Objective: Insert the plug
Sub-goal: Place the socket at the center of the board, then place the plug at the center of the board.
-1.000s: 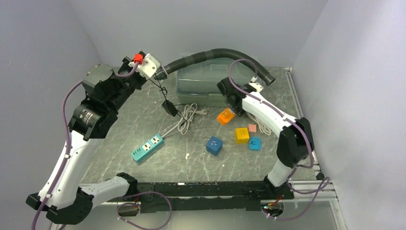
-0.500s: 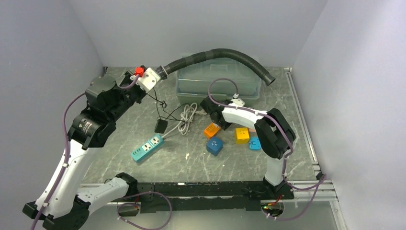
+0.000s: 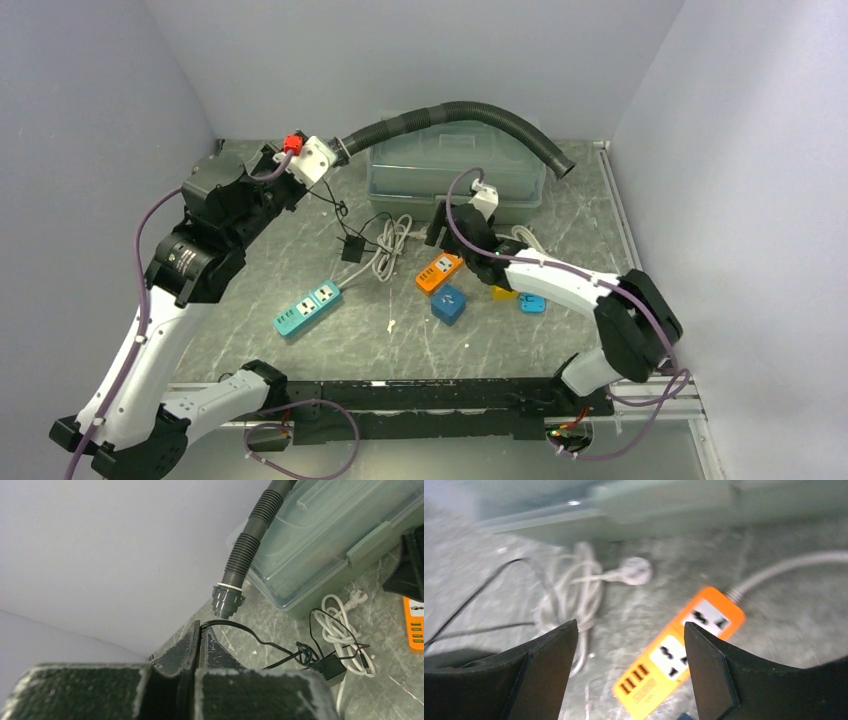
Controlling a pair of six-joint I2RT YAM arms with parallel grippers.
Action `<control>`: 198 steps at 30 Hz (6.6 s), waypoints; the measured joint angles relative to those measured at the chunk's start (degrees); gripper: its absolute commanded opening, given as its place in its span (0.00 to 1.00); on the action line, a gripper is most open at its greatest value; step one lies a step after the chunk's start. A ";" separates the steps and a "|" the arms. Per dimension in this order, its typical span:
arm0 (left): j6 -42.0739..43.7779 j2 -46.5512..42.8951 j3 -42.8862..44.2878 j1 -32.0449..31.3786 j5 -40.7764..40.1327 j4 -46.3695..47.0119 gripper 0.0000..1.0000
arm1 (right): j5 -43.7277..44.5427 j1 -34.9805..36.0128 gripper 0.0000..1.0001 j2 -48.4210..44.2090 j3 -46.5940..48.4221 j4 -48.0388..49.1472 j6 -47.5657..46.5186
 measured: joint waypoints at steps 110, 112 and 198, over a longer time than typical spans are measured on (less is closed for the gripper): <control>-0.66 3.19 8.35 0.04 7.80 1.31 0.00 | -22.80 29.77 0.00 -0.13 17.51 13.86 -48.00; -0.44 3.37 8.35 0.04 6.71 2.34 0.00 | -23.65 31.47 0.00 1.49 16.81 13.33 -47.89; 12.57 2.51 -0.81 0.04 -6.47 7.34 0.00 | 2.67 17.79 0.00 -9.05 29.33 18.69 -80.39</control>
